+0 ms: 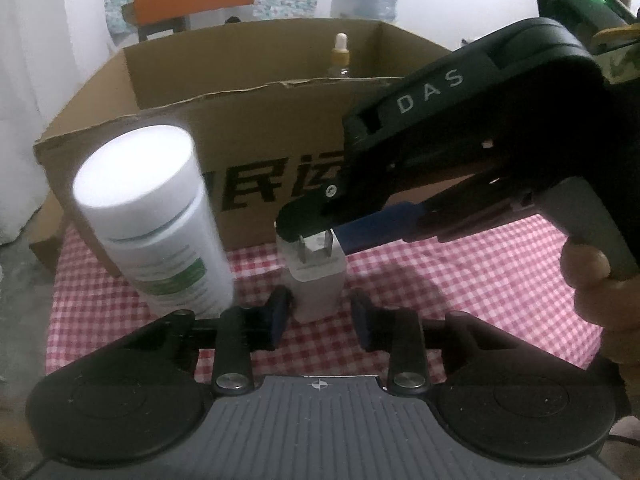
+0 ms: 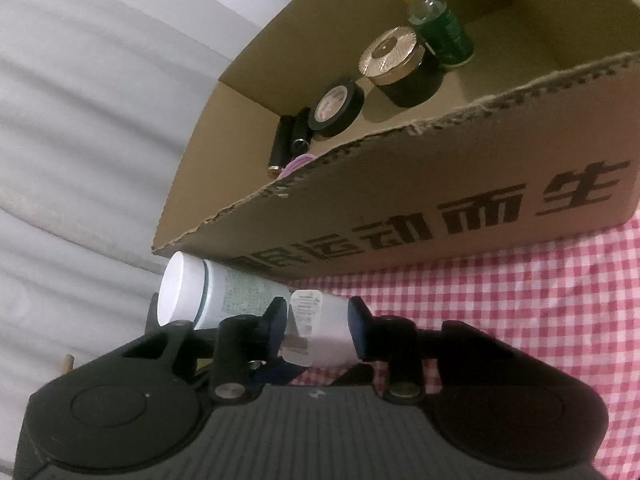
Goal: Organize rigid objects
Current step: 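Grasp the white charger plug with the right tool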
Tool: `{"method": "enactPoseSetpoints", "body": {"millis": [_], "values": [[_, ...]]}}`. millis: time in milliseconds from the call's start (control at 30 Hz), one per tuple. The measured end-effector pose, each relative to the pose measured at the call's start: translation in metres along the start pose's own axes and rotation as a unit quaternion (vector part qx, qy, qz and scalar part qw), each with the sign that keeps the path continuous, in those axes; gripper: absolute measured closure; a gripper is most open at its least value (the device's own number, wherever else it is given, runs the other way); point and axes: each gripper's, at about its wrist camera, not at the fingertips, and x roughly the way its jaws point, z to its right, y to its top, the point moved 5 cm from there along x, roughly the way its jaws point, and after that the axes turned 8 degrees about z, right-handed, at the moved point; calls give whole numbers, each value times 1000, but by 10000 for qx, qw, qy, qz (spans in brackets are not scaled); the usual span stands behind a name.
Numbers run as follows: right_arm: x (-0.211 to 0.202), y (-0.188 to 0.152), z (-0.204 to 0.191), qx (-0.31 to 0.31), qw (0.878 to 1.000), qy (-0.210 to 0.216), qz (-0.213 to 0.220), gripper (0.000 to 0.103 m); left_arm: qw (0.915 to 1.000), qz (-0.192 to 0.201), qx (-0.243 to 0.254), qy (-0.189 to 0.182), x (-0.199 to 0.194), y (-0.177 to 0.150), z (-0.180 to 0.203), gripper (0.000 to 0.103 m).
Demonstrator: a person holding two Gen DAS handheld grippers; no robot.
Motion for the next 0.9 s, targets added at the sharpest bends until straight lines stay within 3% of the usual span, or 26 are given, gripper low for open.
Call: {"method": "enactPoseSetpoints", "body": {"millis": [600, 900], "values": [[-73, -29, 43, 641, 9967, -289, 409, 67, 9947, -245, 439, -898, -4, -3, 58, 71], [-75, -24, 51, 745, 9957, -283, 465, 64, 9939, -363, 746, -724, 9, 2, 66, 70]]}}
